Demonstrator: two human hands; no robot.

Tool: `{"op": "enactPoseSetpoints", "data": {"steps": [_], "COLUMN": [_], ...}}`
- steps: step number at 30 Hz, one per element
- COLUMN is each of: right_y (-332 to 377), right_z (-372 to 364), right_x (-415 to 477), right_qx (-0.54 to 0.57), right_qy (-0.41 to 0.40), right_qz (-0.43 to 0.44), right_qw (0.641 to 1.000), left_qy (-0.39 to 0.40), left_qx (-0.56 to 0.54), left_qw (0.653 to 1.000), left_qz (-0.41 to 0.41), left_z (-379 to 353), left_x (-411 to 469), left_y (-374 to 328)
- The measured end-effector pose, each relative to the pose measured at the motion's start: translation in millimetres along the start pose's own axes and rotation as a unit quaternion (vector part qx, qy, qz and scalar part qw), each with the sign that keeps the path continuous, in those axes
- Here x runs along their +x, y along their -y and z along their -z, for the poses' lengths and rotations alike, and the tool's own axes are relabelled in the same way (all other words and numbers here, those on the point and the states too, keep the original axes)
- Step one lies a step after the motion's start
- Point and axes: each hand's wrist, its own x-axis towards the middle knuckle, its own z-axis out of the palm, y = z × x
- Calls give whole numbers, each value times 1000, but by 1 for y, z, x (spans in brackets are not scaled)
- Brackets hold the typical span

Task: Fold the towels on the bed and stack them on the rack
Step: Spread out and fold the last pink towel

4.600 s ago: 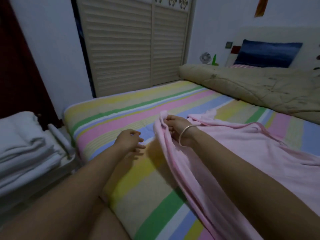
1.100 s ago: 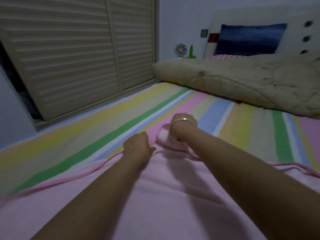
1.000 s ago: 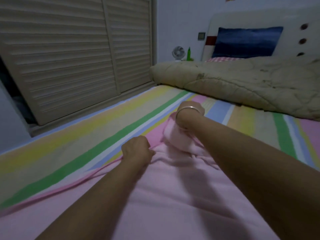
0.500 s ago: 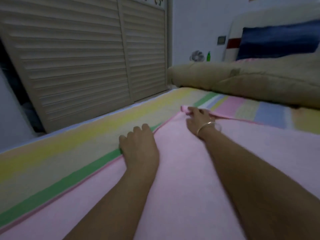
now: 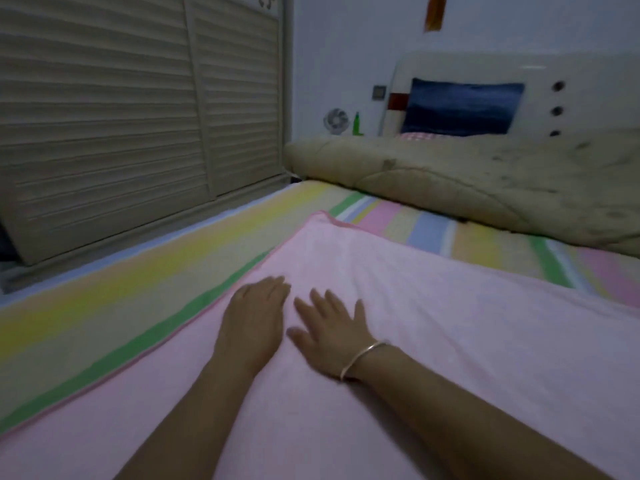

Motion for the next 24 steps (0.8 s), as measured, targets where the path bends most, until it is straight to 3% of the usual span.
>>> {"op": "enactPoseSetpoints", "data": {"steps": [2, 6, 11, 15, 17, 20, 24], "right_y": [13, 58, 141, 188, 203, 216, 208], "right_z": [6, 1, -18, -30, -30, -16, -5], "right_x": [-49, -128, -217, -269, -286, -311, -335], "right_qx": [6, -9, 0, 6, 15, 68, 188], "right_qy": [45, 82, 80, 79, 91, 79, 5], "right_qz": [-12, -19, 17, 64, 101, 169, 161], "right_qw": [999, 996, 997, 995, 991, 980, 969], "left_qy": [83, 231, 207, 174, 134, 101, 64], "left_qx": [-31, -1, 64, 36, -21, -126, -347], "left_qw": [996, 965, 940, 903, 878, 873, 799], "left_qz": [2, 128, 264, 390, 459, 460, 488], "left_z": [22, 75, 141, 179, 188, 204, 205], "left_x": [-40, -117, -220, -274, -282, -283, -270], "left_y": [-4, 9, 37, 47, 45, 40, 43]}}
